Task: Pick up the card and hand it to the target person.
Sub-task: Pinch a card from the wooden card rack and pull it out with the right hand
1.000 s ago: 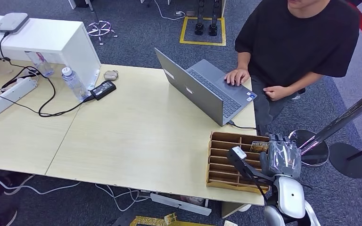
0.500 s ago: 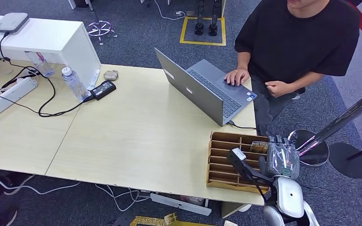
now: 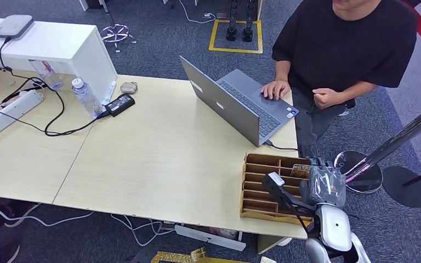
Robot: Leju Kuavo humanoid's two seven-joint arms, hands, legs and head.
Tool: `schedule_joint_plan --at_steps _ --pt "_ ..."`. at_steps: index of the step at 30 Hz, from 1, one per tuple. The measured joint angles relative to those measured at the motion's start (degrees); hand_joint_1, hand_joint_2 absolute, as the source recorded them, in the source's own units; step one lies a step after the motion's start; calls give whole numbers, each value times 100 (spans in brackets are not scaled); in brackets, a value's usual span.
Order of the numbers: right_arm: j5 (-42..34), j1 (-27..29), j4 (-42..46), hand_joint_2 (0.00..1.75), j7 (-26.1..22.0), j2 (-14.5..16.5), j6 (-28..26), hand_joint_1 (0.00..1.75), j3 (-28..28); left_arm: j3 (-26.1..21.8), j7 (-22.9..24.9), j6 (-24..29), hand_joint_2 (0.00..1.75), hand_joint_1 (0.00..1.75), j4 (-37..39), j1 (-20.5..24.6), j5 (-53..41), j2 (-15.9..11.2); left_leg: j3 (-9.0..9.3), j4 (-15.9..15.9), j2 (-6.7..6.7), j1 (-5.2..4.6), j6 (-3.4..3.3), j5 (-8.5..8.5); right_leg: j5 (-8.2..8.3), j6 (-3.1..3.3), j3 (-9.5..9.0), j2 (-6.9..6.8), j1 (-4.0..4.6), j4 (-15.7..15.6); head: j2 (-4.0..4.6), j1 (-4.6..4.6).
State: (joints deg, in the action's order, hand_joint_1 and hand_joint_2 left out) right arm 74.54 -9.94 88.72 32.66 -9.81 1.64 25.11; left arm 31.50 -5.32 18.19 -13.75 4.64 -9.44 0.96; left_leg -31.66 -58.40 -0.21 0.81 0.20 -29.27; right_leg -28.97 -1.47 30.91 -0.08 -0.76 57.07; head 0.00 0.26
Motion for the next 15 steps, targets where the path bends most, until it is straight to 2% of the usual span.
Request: schedule_joint_plan --at_steps 15 --pt "-32 -21 -51 175 15 2 -7 91 25 1 10 0 0 0 0 -2 8 -15 1 0 0 0 0 0 1 -1 -1 0 0 0 0 0"
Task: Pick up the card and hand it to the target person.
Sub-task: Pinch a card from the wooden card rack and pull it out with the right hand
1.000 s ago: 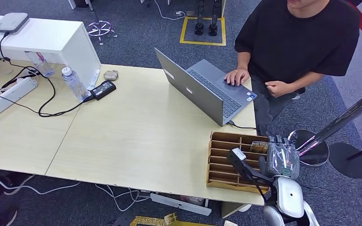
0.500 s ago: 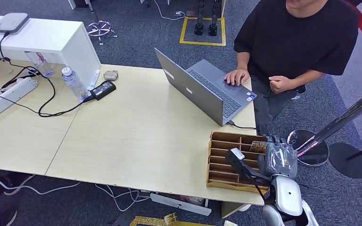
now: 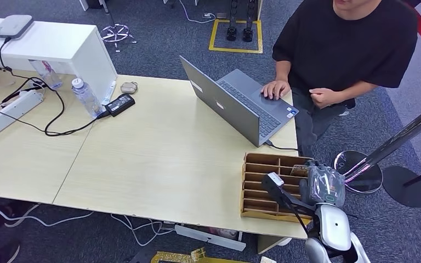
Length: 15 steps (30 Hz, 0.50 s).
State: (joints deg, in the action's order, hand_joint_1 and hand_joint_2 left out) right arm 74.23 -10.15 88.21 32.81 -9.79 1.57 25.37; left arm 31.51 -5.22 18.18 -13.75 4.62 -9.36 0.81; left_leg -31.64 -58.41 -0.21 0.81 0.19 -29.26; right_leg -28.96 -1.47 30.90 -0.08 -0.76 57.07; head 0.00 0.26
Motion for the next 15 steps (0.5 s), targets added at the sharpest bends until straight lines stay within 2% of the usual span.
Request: schedule_joint_plan --at_steps 5,12,15 --pt "0 -1 0 175 0 0 0 95 14 0 0 0 0 0 0 0 1 -1 0 0 0 0 0 0 0 0 0 0 0 0 0 0" --pt "0 -8 0 175 2 0 -8 127 32 1 3 -1 0 0 0 0 1 -4 0 0 0 0 0 0 0 0 0 0 0 0 0 0" --pt "0 -21 0 175 9 0 -28 133 35 1 1 -2 0 0 0 0 7 -5 0 0 0 0 0 0 0 0 0 0 0 0 0 0"
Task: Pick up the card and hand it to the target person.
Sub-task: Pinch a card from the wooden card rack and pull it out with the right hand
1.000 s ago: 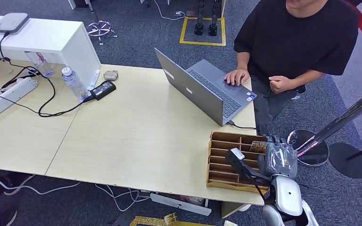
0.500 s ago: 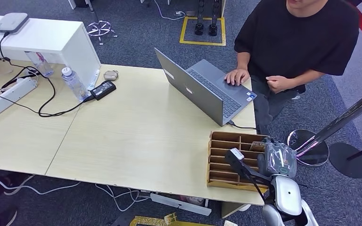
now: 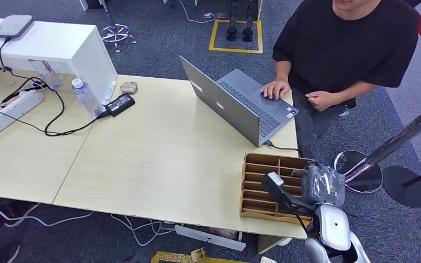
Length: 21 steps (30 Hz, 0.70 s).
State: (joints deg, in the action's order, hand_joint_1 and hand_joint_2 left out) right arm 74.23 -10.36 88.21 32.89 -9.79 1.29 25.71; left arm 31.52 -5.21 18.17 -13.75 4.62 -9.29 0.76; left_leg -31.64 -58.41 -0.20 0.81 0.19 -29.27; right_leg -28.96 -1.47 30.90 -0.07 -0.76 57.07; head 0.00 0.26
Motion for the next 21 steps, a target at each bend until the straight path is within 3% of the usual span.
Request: schedule_joint_plan --at_steps 21 --pt "25 -6 57 175 17 0 -79 147 19 1 -15 -1 0 0 0 0 7 -2 0 0 0 0 0 0 0 0 0 0 0 0 0 0"
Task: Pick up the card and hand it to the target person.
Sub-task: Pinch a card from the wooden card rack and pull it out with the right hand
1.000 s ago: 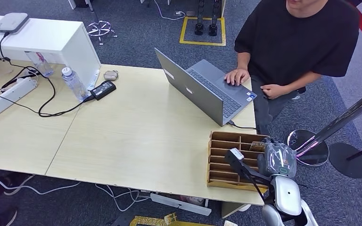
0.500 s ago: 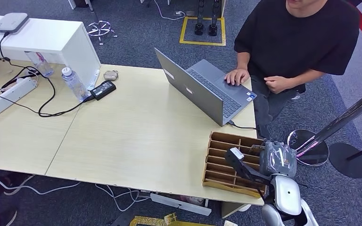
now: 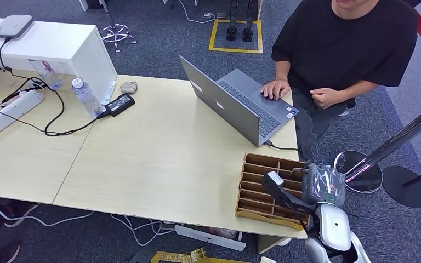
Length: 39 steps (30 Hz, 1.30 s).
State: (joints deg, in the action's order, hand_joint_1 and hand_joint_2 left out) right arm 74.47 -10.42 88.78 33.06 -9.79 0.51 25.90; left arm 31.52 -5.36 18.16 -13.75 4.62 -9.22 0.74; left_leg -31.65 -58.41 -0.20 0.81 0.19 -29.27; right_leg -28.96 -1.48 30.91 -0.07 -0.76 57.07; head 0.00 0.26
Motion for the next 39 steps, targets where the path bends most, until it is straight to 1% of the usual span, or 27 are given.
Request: schedule_joint_plan --at_steps 5,18,32,39 --pt "-66 6 0 175 -16 0 -71 154 0 2 -9 0 0 0 0 0 11 0 0 0 0 0 0 0 0 0 0 0 0 0 0 0" --pt "-112 13 216 175 -26 0 -262 155 1 2 -22 0 0 0 0 0 91 0 0 0 0 0 0 0 0 0 0 0 0 0 0 1" --pt "-92 12 577 175 -18 -1 -362 161 0 13 3 45 0 0 0 0 130 -2 -1 0 0 0 0 0 0 0 2 0 0 0 0 0" --pt "19 -35 1012 175 36 -4 -349 173 0 13 -1 54 0 0 0 0 163 -2 -1 0 0 0 0 0 0 0 1 0 0 0 0 0"
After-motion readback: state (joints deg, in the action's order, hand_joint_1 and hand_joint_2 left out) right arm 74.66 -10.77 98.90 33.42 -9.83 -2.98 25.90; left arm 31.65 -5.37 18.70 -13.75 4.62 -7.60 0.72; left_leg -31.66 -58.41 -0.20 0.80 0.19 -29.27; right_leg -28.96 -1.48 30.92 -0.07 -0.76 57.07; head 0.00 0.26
